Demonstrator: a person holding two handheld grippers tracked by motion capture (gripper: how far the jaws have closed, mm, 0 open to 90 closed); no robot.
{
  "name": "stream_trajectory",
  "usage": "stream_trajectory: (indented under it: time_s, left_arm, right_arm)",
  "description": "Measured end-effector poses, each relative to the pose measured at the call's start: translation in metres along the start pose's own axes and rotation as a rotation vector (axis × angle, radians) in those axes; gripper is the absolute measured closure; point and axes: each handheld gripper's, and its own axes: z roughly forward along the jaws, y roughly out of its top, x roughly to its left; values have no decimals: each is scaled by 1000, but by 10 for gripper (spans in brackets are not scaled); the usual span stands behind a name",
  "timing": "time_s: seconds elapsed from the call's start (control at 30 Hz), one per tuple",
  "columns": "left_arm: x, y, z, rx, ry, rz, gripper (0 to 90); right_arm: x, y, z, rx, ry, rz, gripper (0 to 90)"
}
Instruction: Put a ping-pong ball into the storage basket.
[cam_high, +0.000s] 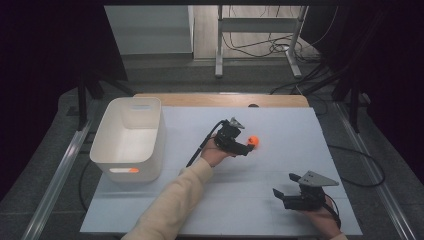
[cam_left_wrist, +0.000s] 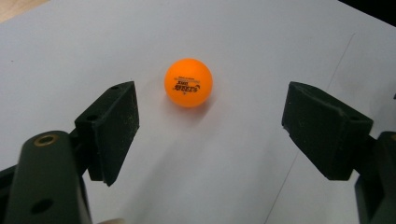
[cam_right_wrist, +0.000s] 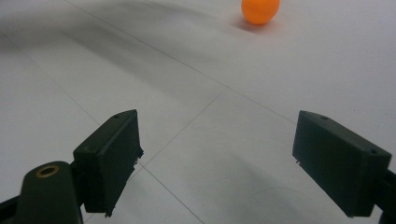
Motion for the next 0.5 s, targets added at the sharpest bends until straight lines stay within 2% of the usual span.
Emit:
stream_trajectory:
  time_s: [0.5]
  left_arm:
    - [4,6,23,29,21,-24,193]
  right_arm:
    - [0,0,0,2,1,-1,156]
